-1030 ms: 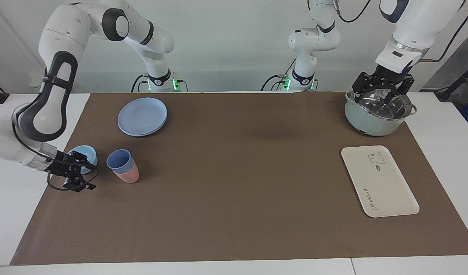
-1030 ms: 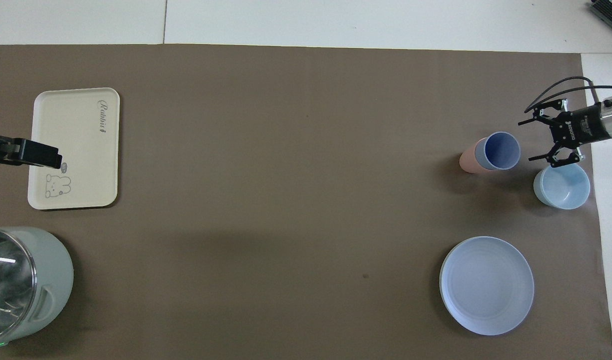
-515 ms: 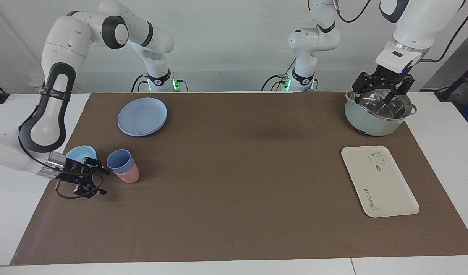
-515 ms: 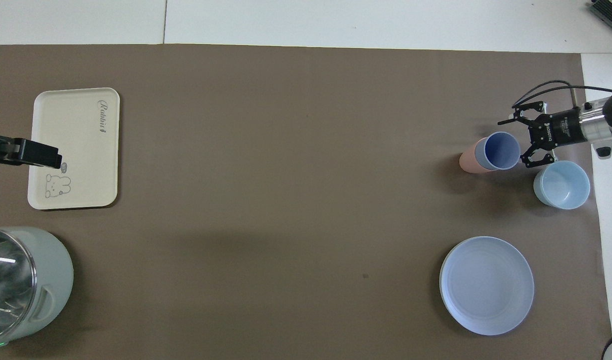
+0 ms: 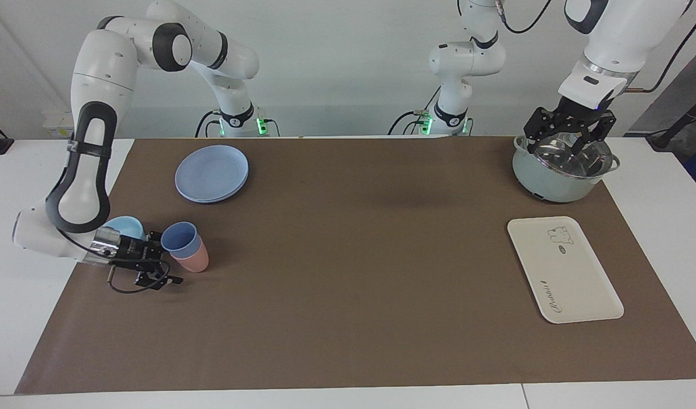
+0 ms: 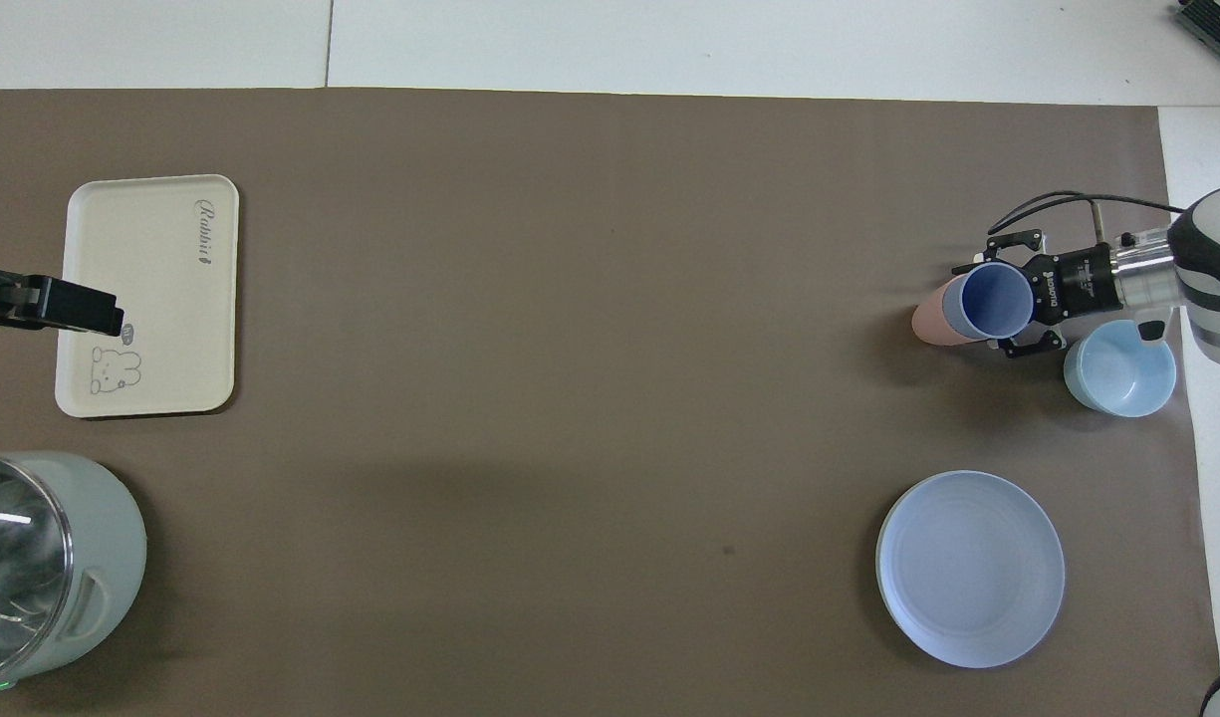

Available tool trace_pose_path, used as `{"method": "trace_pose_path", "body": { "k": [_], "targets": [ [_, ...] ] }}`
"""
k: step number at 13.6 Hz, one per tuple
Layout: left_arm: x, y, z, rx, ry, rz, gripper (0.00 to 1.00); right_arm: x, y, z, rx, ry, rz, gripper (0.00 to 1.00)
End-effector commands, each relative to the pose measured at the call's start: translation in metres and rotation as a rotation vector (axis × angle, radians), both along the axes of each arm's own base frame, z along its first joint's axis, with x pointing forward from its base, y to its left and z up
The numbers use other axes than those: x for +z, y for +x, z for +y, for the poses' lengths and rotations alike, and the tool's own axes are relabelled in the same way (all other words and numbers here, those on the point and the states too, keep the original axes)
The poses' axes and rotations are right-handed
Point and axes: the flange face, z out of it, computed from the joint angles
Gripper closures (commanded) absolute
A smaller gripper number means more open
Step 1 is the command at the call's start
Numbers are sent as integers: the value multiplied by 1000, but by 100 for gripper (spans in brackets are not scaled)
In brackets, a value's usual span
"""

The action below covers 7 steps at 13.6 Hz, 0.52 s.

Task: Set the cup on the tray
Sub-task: 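Close the right gripper on the cup and lift it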

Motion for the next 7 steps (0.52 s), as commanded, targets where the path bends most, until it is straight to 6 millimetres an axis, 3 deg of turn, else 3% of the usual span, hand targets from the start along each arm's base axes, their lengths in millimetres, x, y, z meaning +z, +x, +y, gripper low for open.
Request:
{"method": "trace_pose_path", "body": {
  "k": [1,7],
  "targets": [
    [1,-7,2,-3,15,0,0,10,-12,8,-10,73,-12,6],
    [2,-7,3,-1,15,-2,0,6,-18,18,-55,135,-8,7]
  ]
}}
